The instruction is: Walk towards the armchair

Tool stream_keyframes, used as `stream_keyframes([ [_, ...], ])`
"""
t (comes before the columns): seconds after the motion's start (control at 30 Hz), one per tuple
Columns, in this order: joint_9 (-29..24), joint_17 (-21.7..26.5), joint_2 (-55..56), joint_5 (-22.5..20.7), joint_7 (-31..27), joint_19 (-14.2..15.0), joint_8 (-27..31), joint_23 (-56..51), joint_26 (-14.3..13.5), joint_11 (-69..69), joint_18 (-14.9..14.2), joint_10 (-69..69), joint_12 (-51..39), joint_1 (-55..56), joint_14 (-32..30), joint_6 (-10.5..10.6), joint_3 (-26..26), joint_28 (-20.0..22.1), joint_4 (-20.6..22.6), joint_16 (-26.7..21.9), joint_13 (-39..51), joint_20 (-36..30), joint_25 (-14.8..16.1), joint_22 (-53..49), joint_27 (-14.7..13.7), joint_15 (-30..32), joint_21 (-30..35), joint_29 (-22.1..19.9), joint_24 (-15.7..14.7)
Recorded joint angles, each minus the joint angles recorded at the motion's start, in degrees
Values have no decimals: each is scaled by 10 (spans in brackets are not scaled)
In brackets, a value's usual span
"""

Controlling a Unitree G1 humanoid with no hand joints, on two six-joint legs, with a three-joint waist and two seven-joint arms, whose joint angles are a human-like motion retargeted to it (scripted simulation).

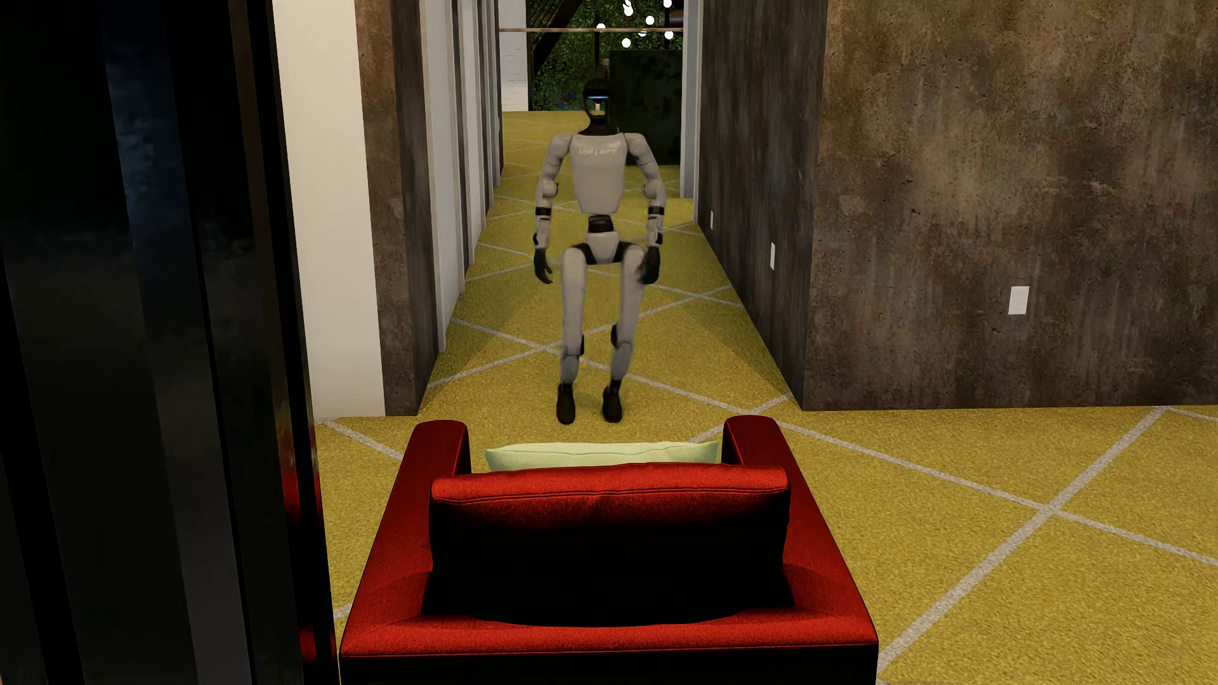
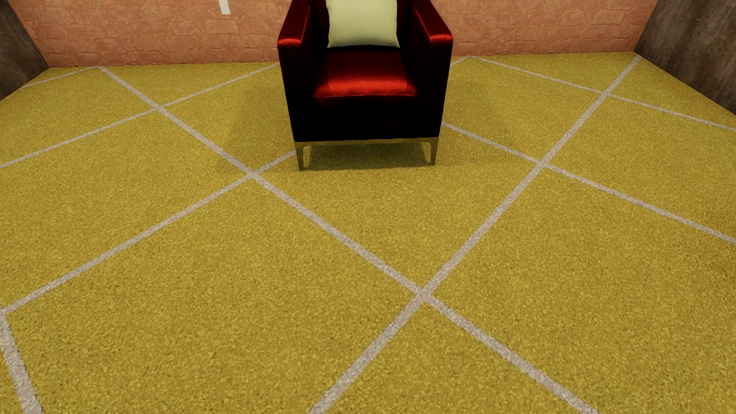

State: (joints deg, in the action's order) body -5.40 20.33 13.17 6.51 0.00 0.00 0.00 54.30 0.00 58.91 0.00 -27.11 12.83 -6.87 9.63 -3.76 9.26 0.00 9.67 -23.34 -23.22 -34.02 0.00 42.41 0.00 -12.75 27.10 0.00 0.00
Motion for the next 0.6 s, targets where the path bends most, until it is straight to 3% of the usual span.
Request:
stream_keyframes([
  [0.07,14,5,36,12,0,0,0,20,0,-228,0,24,-60,-47,56,9,53,0,-15,-1,-37,67,0,-65,0,44,-5,0,0],
  [0.13,31,6,75,20,0,0,0,28,0,-482,0,19,-106,-80,105,10,63,0,-31,-9,-65,111,0,-115,0,235,2,0,0],
  [0.17,33,5,97,20,0,0,0,31,0,-423,0,7,-113,-101,113,11,67,0,-39,-13,-75,130,0,-142,0,173,5,0,0],
  [0.2,34,4,116,20,0,0,0,36,0,-273,0,-17,-105,-121,102,10,73,0,-44,-10,-81,153,0,-162,0,84,11,0,0],
  [0.27,43,3,113,5,0,0,0,50,0,-160,0,-121,-69,-136,1,27,89,0,-73,12,-85,164,0,-141,0,117,-6,0,0],
  [0.33,37,2,49,-41,0,0,0,35,0,-134,0,-328,-30,-72,-154,40,88,0,-93,33,-68,110,0,-60,0,73,-43,0,0],
  [0.4,27,-10,-39,-72,0,0,0,-19,0,-172,0,-529,-41,42,-167,37,76,0,-85,40,-35,43,0,116,0,64,-80,0,0],
  [0.43,20,-16,-84,-75,0,0,0,-54,0,-195,0,-550,-24,84,-160,28,50,0,-79,41,-15,23,0,148,0,51,-90,0,0],
  [0.47,13,-20,-128,-71,0,0,0,-94,0,-217,0,-519,2,119,-167,18,15,0,-82,42,4,15,0,171,0,49,-101,0,0],
  [0.5,13,-23,-158,-61,0,0,0,-140,0,-236,0,-431,38,155,-191,9,-16,0,-99,46,19,50,0,174,0,56,-112,0,0],
  [0.53,14,-20,-192,-63,0,0,0,-185,0,-266,0,-297,62,176,-239,10,-52,0,-93,44,32,38,0,183,0,77,-121,0,0],
  [0.57,24,-11,-224,-57,0,0,0,-219,0,-293,0,-144,67,171,-235,9,-56,0,-91,34,47,-61,0,210,0,106,-127,0,0],
  [0.6,35,4,-242,-48,0,0,0,-239,0,-304,0,28,91,144,-202,9,-73,0,-84,31,56,-77,0,200,0,131,-117,0,0],
])
